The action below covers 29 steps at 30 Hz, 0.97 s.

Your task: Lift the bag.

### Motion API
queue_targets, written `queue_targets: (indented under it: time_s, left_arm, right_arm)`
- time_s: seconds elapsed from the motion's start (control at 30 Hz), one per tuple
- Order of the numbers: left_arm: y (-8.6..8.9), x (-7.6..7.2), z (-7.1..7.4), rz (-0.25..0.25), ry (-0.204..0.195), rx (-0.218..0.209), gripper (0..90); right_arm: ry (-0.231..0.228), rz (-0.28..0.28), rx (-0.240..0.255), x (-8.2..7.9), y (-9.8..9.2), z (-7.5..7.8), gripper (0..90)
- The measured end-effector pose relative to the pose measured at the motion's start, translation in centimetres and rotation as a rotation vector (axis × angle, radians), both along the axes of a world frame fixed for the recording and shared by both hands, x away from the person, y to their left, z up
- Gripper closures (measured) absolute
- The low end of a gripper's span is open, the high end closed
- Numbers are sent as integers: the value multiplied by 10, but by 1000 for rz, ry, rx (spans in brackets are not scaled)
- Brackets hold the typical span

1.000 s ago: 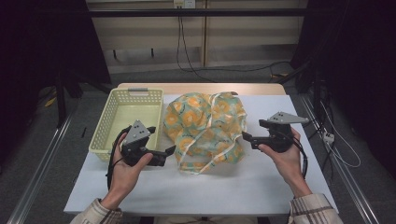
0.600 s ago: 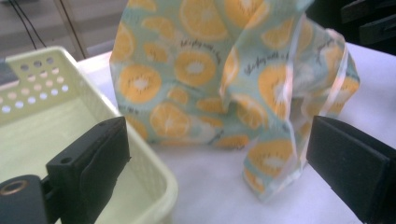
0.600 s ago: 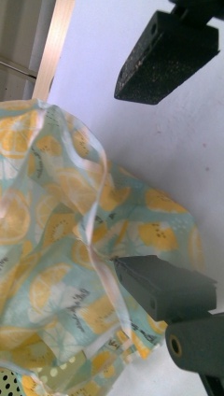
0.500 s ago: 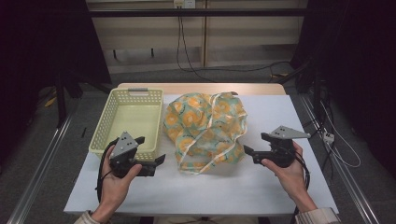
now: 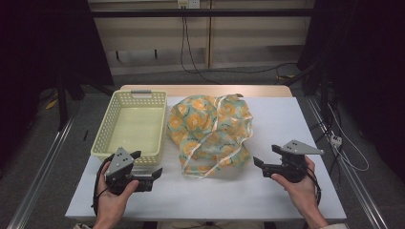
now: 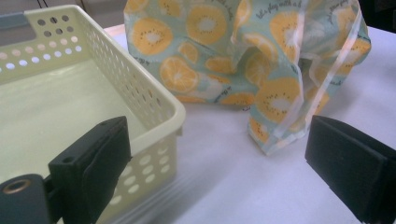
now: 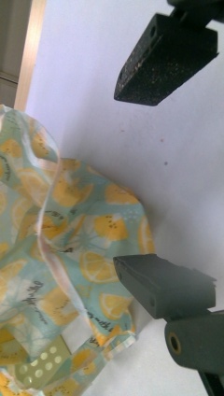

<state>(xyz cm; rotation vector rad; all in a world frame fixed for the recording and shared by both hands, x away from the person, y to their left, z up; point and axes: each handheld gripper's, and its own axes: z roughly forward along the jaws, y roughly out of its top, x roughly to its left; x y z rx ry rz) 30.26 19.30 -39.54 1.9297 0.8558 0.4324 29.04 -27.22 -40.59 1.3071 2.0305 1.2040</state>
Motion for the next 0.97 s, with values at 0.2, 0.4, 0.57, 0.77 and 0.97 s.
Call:
queue_targets:
  time_s: [0.2,0.4,0.57,0.77,0.97]
  left_arm:
    - [4,-7,-4,4,-3,2,64]
    - [7,-12,-12,36,-2,-17,64]
    - [9,-15,-16,30,-17,-3,64]
    - [9,-16,-20,20,-23,16,64]
    - [14,-12,-21,51,-22,2,64]
  right_arm:
    - [16,-7,-3,-8,-3,-8,172]
    - [28,-21,-17,-16,-8,-17,175]
    - [20,-39,-10,-22,-13,-21,176]
    - [10,-44,-15,-23,-12,-27,181]
    - [17,-36,-13,-22,-12,-28,176]
